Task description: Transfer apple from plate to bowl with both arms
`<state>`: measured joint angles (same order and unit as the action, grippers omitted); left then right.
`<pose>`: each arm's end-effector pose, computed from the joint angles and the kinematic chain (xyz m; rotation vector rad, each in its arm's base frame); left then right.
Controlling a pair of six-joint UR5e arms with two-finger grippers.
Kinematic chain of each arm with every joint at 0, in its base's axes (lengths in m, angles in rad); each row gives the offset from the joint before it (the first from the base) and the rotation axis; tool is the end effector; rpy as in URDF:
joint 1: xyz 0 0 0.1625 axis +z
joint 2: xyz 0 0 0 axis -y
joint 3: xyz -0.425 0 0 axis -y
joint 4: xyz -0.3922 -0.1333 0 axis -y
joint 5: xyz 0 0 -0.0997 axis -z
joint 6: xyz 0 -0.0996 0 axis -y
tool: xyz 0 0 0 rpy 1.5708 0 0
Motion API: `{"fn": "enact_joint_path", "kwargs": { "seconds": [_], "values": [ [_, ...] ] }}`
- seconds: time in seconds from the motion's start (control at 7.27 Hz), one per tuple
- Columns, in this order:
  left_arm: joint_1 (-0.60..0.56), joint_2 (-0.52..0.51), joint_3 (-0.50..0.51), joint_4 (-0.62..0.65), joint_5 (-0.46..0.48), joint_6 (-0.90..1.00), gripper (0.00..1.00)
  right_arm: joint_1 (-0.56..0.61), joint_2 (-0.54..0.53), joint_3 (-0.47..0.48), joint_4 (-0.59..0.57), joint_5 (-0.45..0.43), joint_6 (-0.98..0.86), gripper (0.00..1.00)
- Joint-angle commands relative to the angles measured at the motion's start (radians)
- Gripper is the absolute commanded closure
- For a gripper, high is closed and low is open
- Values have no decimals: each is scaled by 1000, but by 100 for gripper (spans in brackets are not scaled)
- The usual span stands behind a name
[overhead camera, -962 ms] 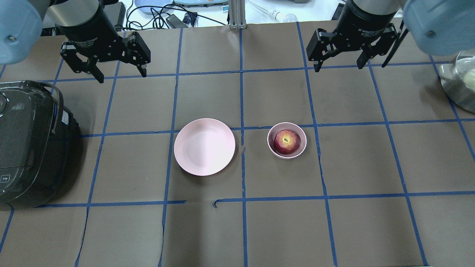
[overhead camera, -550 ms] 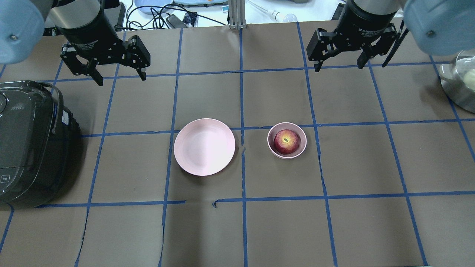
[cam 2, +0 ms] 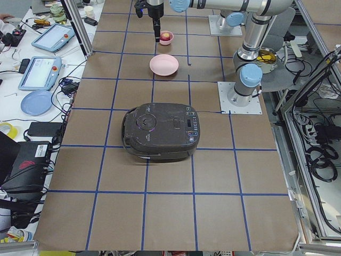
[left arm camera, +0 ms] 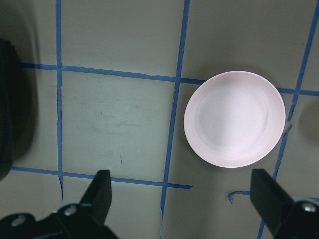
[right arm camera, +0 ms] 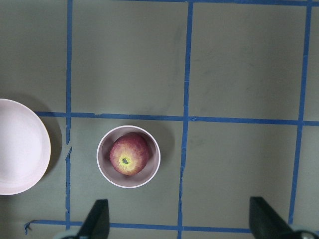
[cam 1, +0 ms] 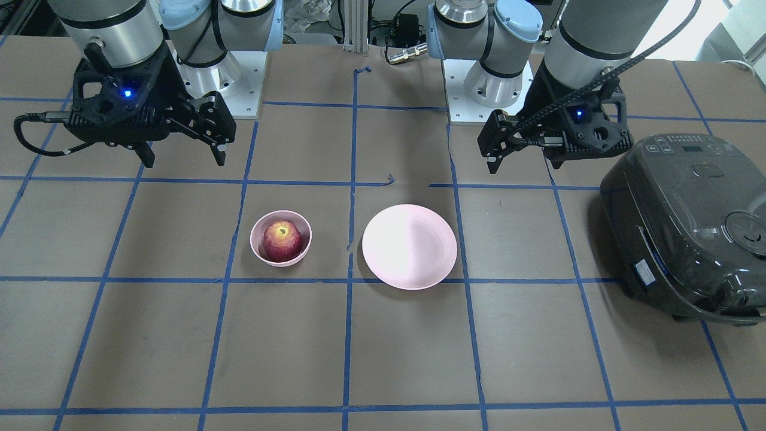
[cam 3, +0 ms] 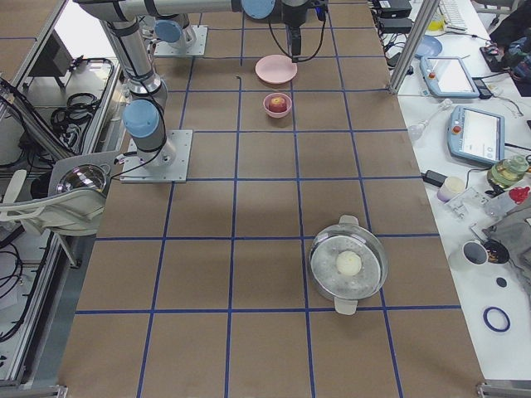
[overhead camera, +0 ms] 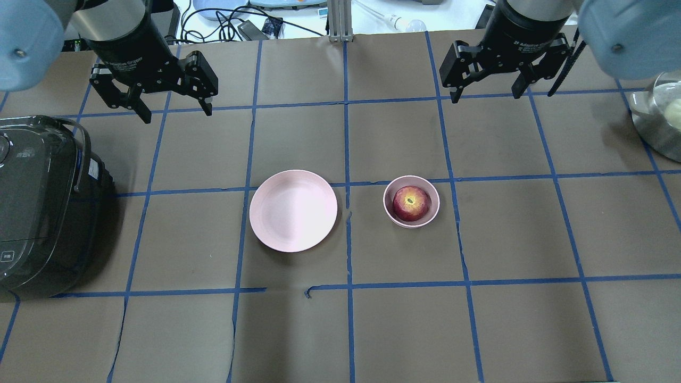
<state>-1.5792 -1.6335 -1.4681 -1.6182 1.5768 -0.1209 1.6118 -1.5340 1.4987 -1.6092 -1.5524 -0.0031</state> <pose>-0.1370 -0.5163 0.5020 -0.1762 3.1301 0.0110 0.1561 -0.5084 0.5091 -0.0698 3.1189 -0.1145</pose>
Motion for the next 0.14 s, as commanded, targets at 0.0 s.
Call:
{"fn": "enact_joint_path", "kwargs": {
  "seconds": [0.0],
  "values": [
    [1,1,3,-5,-12,23,0,-1,0,0,0,0,0,0]
  ]
}}
